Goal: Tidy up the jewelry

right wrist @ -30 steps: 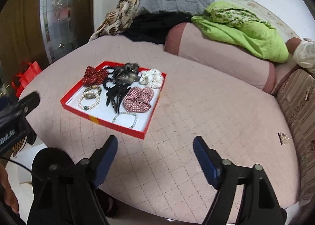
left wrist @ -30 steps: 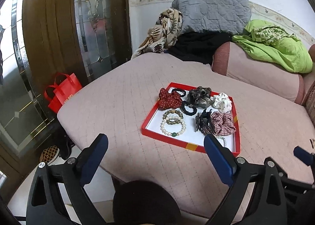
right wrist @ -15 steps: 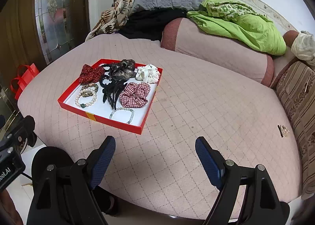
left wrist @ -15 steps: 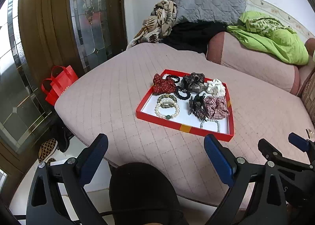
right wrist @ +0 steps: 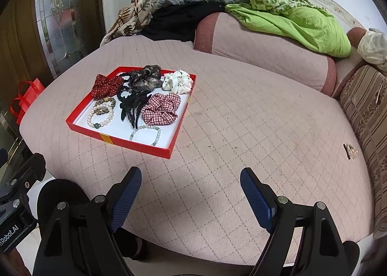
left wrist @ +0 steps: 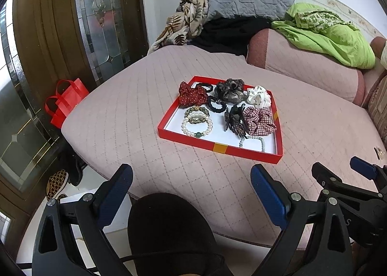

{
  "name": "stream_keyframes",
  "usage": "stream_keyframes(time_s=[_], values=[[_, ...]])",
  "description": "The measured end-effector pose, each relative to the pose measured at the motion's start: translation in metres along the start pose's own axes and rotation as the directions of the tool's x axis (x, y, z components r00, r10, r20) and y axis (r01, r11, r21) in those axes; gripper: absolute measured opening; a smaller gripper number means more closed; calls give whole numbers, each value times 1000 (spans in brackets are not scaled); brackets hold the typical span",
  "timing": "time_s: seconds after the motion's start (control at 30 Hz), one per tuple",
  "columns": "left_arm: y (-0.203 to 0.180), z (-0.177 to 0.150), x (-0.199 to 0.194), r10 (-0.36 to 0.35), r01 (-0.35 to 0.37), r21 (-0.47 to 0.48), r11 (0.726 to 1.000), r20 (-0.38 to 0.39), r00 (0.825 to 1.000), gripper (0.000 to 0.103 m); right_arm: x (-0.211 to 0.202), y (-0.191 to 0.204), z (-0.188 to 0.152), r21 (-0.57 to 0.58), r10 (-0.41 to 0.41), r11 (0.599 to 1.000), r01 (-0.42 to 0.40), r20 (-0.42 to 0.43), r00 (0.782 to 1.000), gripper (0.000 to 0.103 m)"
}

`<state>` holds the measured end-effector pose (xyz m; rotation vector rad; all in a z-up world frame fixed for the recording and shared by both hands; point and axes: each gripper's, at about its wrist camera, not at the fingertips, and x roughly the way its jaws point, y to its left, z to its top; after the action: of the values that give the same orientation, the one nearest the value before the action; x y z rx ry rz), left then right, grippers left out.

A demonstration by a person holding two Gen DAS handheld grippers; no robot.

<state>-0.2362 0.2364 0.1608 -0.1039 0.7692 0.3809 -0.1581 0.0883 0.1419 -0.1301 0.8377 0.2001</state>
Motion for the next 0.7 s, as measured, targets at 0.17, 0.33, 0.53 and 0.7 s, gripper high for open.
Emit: stream_keyframes(time_s=[0.17, 0.33, 0.53, 0.7], values=[[-2, -1, 3, -8, 8, 2, 1000, -18, 1000, 97, 1, 0, 0, 1, -2, 1000, 2, 1, 1000, 87], [-3, -2, 6, -10, 10, 6, 1000, -31, 999, 97, 4, -1, 0, 4, -1, 1000, 1, -8, 1000, 87], [-4, -4, 11, -16, 16, 4, 1000, -52, 998, 97, 9, -2, 0, 11, -1, 1000, 1, -22, 1000, 87], [-5, -5, 13, -15, 16, 6, 1000, -61, 998, 97, 11, -1, 0, 8, 2, 1000, -2, -28, 1000, 88]])
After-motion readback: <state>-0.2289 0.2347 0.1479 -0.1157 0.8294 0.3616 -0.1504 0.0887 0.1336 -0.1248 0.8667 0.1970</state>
